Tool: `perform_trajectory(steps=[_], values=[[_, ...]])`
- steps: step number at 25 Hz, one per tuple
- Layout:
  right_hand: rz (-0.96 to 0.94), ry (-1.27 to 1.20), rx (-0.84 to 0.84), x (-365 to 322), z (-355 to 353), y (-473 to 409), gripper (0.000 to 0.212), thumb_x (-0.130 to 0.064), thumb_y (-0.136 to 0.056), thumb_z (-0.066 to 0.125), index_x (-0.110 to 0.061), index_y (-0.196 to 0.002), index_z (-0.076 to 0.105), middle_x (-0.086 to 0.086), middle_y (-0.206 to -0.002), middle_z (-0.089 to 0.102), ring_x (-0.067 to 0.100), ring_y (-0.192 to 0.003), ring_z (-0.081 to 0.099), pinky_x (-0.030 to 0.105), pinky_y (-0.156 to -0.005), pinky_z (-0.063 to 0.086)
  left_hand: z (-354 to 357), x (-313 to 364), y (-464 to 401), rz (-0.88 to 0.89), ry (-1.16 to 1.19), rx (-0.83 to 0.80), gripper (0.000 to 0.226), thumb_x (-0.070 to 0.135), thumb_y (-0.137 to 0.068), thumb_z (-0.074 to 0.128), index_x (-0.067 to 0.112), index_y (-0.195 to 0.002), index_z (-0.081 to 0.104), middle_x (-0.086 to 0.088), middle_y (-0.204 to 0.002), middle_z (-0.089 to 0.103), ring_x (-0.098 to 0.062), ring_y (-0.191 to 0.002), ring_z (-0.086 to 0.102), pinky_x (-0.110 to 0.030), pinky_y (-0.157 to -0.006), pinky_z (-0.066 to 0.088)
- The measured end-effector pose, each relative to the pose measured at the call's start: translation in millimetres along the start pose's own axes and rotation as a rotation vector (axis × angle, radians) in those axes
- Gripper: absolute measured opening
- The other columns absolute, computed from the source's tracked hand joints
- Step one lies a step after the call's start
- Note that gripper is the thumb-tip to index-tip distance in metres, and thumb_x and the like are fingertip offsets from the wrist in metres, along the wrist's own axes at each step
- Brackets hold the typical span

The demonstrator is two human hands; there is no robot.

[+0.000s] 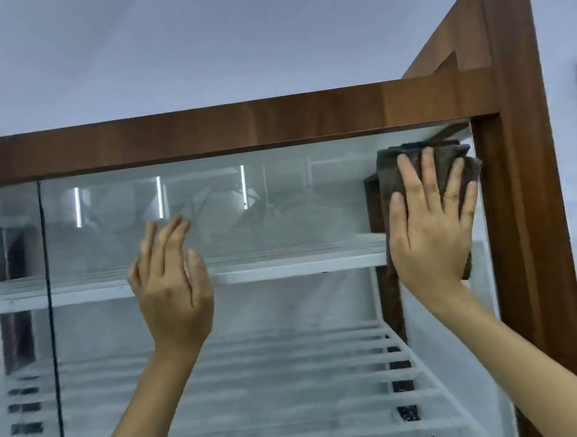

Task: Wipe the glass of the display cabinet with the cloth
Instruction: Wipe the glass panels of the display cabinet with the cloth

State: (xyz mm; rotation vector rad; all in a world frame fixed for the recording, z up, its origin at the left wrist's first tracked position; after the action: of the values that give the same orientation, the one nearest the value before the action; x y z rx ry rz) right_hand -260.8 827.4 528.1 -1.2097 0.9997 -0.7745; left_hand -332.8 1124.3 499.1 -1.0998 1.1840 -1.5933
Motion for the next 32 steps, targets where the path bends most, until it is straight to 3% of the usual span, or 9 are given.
perform_trajectory(steps=[2,5,8,14,16,20,22,27,32], values=[[0.040,0.000,0.048,-45,8,-8,0.049,-0.037,-0.104,0.025,-0.021,-0.149,0.036,0.007,-0.156,0.031,0.035,-0.147,0.019,0.050,-0.120,0.011,6,-12,-6,0.027,-0.110,-0.005,0.048,0.024,-0.094,0.032,0.007,-0.136,0.048,-0.008,-0.143,0.047,-0.021,-0.140,0.032,-0.030,-0.104,0.023],[-0.310,-0.055,-0.029,-132,25,36,0.048,-0.035,-0.103,0.035,-0.023,-0.150,0.034,0.005,-0.157,0.029,0.034,-0.147,0.019,0.050,-0.121,0.014,11,-13,-4,0.039,-0.167,-0.030,0.051,0.027,-0.095,0.031,0.009,-0.142,0.040,-0.006,-0.150,0.039,-0.021,-0.143,0.027,-0.036,-0.106,0.024],[-0.528,-0.031,-0.133,-132,27,75,0.048,-0.037,-0.103,0.036,-0.027,-0.150,0.032,0.001,-0.159,0.026,0.028,-0.149,0.016,0.049,-0.121,0.015,8,-17,-2,0.063,-0.173,-0.073,0.053,0.030,-0.096,0.030,0.011,-0.145,0.035,-0.005,-0.153,0.032,-0.019,-0.145,0.022,-0.036,-0.110,0.021],[-0.017,0.053,0.048,-99,21,22,0.048,-0.039,-0.105,0.027,-0.025,-0.150,0.033,0.004,-0.157,0.030,0.033,-0.147,0.019,0.056,-0.118,0.016,9,-20,3,0.095,-0.145,-0.080,0.053,0.030,-0.096,0.030,0.011,-0.146,0.033,-0.003,-0.155,0.028,-0.016,-0.146,0.018,-0.039,-0.114,0.021],[-0.089,0.017,0.044,-147,30,20,0.048,-0.038,-0.104,0.029,-0.024,-0.150,0.033,0.005,-0.157,0.030,0.035,-0.147,0.019,0.054,-0.119,0.013,9,-24,4,0.079,-0.133,-0.087,0.052,0.028,-0.097,0.028,0.011,-0.146,0.033,-0.002,-0.155,0.029,-0.016,-0.146,0.018,-0.038,-0.116,0.019],[-0.555,-0.015,-0.120,-176,38,83,0.049,-0.037,-0.104,0.033,-0.027,-0.151,0.030,0.001,-0.159,0.025,0.029,-0.149,0.017,0.050,-0.120,0.016,6,-26,4,0.075,-0.088,-0.144,0.053,0.024,-0.096,0.028,0.012,-0.147,0.030,-0.001,-0.156,0.026,-0.016,-0.147,0.015,-0.036,-0.119,0.013],[-0.523,0.005,-0.118,-145,27,92,0.049,-0.040,-0.104,0.031,-0.029,-0.151,0.028,0.001,-0.158,0.026,0.027,-0.149,0.017,0.050,-0.120,0.017,2,-35,9,0.090,-0.068,-0.184,0.054,0.026,-0.097,0.029,0.012,-0.148,0.027,-0.001,-0.157,0.023,-0.015,-0.148,0.012,-0.034,-0.120,0.009],[-0.038,-0.015,0.044,-131,27,26,0.047,-0.037,-0.104,0.032,-0.024,-0.149,0.035,0.004,-0.156,0.032,0.033,-0.147,0.020,0.055,-0.119,0.015,-17,-64,21,0.118,-0.108,-0.213,0.053,0.030,-0.098,0.028,0.011,-0.148,0.028,-0.002,-0.157,0.025,-0.013,-0.147,0.012,-0.025,-0.119,0.004],[-0.483,-0.098,-0.069,-237,51,73,0.049,-0.037,-0.103,0.036,-0.024,-0.150,0.033,0.003,-0.158,0.028,0.031,-0.148,0.018,0.051,-0.120,0.014,-37,-87,1,0.016,-0.060,-0.097,0.053,0.030,-0.099,0.026,0.008,-0.147,0.030,-0.005,-0.156,0.026,-0.016,-0.147,0.016,-0.032,-0.120,0.011]])
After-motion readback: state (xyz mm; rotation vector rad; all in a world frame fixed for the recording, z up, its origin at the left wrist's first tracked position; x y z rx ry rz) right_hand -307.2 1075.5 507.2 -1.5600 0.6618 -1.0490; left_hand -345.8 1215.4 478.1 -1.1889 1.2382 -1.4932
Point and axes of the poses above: each hand's wrist, its own y-axis away from the middle knuckle, its own z-axis out of the palm, x = y × z, the point moved 5 cm from there along -y, towards the middle knuckle
